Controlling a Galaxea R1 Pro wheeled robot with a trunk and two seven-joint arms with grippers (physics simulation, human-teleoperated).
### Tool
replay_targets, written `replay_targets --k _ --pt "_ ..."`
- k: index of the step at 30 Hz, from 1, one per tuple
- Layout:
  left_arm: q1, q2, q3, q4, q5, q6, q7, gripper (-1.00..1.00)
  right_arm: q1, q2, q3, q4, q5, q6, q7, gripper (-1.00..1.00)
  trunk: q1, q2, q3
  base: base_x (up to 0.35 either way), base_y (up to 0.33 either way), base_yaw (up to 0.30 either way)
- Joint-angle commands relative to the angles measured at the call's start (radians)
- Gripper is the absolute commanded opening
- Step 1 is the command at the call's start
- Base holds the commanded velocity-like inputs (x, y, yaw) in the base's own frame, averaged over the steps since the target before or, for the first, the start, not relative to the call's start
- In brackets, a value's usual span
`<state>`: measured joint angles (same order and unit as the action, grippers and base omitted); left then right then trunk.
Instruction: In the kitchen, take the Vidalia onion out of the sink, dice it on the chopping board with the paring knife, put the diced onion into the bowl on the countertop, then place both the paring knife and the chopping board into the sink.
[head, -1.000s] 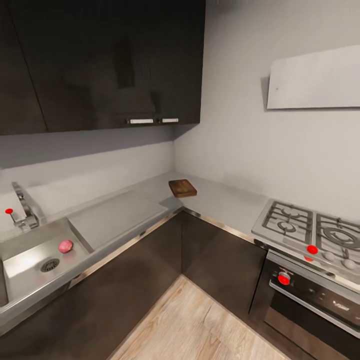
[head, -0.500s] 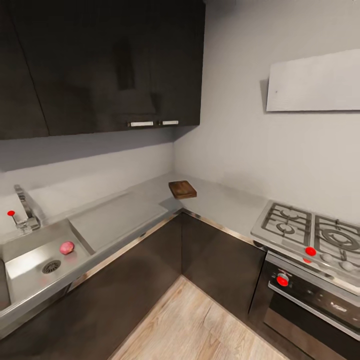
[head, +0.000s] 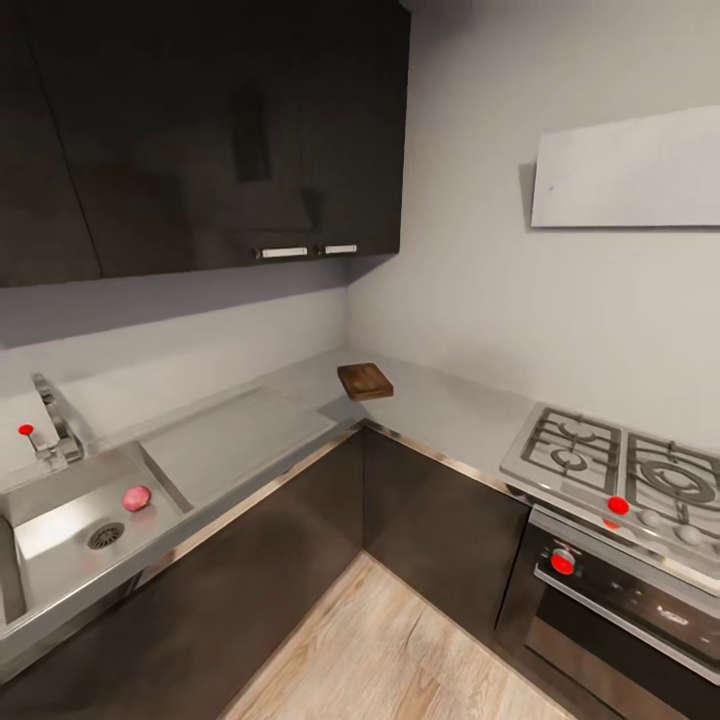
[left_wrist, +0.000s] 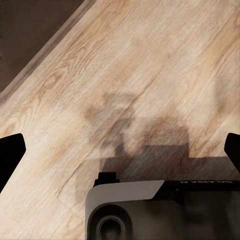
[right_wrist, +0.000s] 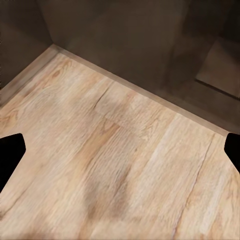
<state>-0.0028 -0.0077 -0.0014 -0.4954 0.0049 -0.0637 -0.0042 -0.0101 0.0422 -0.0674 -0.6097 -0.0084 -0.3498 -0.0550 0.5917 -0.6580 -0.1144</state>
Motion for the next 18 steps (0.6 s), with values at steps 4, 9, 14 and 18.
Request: replay_targets --k 4,9,14,18 --pt "0.000 0.000 0.000 -0.001 0.001 -0.002 0.000 1.00 -0.001 0.001 -0.002 0.001 -0.001 -0.003 0.001 1.00 -0.015 0.027 0.011 0.000 0.000 0.000" --pt "0.000 0.000 0.000 -0.001 0.001 -0.002 0.000 1.00 -0.001 0.001 -0.002 0.001 0.000 -0.003 0.001 1.00 -0.034 0.062 0.027 0.000 0.000 0.000" --pt "0.000 0.000 0.000 -0.001 0.001 -0.002 0.000 1.00 -0.001 0.001 -0.002 0.001 0.001 -0.003 0.001 1.00 -0.054 0.097 0.042 0.000 0.000 0.000" --pt "0.000 0.001 0.000 -0.002 0.001 -0.002 0.000 1.00 -0.001 0.001 -0.002 0.001 0.001 -0.003 0.001 1.00 -0.069 0.125 0.055 0.000 0.000 0.000"
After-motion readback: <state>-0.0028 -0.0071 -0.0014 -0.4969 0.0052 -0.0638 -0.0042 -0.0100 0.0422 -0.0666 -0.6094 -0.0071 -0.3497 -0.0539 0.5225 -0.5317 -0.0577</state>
